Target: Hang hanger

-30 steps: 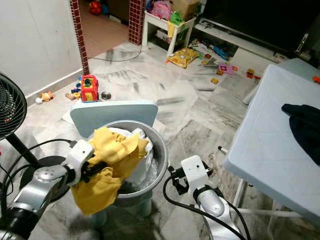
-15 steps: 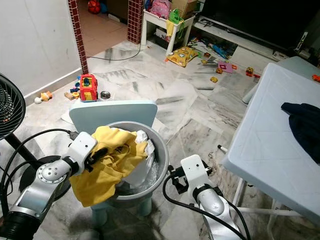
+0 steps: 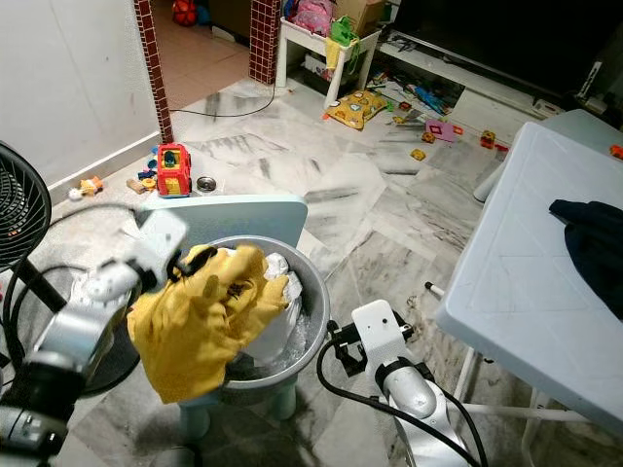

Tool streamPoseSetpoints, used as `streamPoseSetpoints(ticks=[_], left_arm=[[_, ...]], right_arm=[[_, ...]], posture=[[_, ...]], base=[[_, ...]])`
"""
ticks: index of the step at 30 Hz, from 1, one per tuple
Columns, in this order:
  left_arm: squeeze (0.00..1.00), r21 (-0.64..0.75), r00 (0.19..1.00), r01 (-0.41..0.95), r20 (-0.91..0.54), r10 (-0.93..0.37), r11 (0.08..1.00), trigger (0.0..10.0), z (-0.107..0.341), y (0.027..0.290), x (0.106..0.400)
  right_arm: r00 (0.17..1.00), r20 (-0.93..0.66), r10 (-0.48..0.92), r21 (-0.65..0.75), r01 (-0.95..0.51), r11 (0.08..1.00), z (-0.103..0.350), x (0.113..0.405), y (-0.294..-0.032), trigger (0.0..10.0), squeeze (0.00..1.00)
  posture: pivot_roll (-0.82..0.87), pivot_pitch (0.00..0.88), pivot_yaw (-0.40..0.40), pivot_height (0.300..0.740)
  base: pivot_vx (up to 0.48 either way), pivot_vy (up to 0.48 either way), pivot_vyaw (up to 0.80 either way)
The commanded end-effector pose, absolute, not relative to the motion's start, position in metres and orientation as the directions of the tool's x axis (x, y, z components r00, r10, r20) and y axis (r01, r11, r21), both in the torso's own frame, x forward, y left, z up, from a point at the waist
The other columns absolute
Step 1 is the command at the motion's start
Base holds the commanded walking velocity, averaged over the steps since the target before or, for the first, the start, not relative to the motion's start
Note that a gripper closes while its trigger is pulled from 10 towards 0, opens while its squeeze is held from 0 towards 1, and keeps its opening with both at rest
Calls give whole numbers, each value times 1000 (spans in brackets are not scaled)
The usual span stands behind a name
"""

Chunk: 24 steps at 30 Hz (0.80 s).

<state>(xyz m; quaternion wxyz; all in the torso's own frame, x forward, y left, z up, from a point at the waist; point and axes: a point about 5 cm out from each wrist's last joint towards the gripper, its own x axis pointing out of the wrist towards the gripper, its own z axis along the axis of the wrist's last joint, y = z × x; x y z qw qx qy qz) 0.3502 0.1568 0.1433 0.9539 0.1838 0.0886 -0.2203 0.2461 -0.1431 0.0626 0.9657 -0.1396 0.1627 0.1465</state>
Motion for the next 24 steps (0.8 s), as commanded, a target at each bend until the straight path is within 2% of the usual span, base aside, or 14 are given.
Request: streamPoseSetpoints(ticks=[1,6,11,14,15,16,17,22,23,24], left_arm=[[1000,242,877,465,-260,-405,852,10000,144,141,358],[1000,89,851,492,-261,-456,866,10000,152,97,368],[1000,39,797,575,-255,-548,817,10000,154,58,354],[1000,21,779,587,-285,-558,809,10000,143,57,342],[1000,51,798,560,-301,-522,827,10000,133,68,335],[1000,51,798,560,-301,-522,827,10000,133,68,335],[1000,62,816,519,-333,-472,852,10000,122,83,328],[1000,65,808,472,-429,-403,879,10000,97,106,312],[855,64,804,468,-444,-394,882,10000,92,108,310],[855,63,801,465,-454,-390,883,10000,89,109,310]], right_arm=[[904,-365,223,-225,-318,921,61,247,-148,10000,0],[906,-359,225,-226,-318,921,62,249,-146,10000,0],[910,-356,212,-226,-304,925,62,248,-147,10000,0],[909,-361,208,-225,-301,927,61,245,-148,10000,0],[908,-364,208,-222,-301,927,60,245,-147,10000,0],[908,-364,208,-222,-301,927,60,245,-147,10000,0],[907,-365,211,-218,-304,927,59,245,-146,10000,0],[904,-365,223,-211,-314,926,58,247,-143,10000,0],[903,-365,226,-211,-317,925,58,248,-142,10000,0],[903,-365,229,-211,-319,924,58,249,-142,10000,0]], posture=[[132,100,-159,740],[122,95,-151,740],[112,96,-137,740],[115,101,-136,740],[123,105,-139,740],[123,105,-139,740],[128,109,-143,740],[146,113,-153,740],[146,113,-153,740],[149,113,-156,740]], base=[[0,0,0],[0,0,0],[0,0,0],[0,0,0],[0,0,0],[0,0,0],[0,0,0],[0,0,0],[0,0,0],[0,0,0]])
